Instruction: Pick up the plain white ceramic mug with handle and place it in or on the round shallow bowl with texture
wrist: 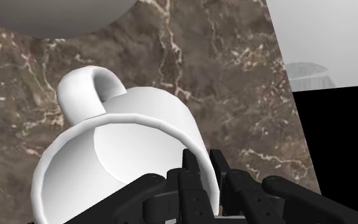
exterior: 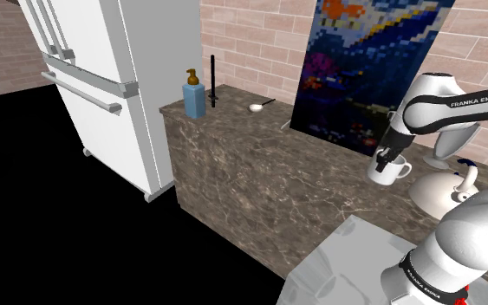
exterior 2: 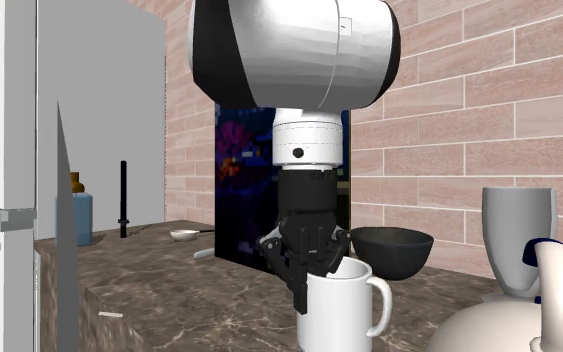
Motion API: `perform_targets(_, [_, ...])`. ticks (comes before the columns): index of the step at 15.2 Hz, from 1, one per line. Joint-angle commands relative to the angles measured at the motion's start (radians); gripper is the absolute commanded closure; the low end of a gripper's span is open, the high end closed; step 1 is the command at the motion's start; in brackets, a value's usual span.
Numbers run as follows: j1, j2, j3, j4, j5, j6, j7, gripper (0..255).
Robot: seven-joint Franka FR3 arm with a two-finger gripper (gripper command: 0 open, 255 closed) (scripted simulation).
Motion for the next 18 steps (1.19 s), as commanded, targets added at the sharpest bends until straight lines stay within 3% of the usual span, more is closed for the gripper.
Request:
perform_targets(1, [0.000, -0.021, 0.012, 0.012, 0.006, -0.034, 0.002, 255])
perform_targets(18, [0.010, -0.127, 0.093, 0.179, 0.067, -0.305, -0.004, 255])
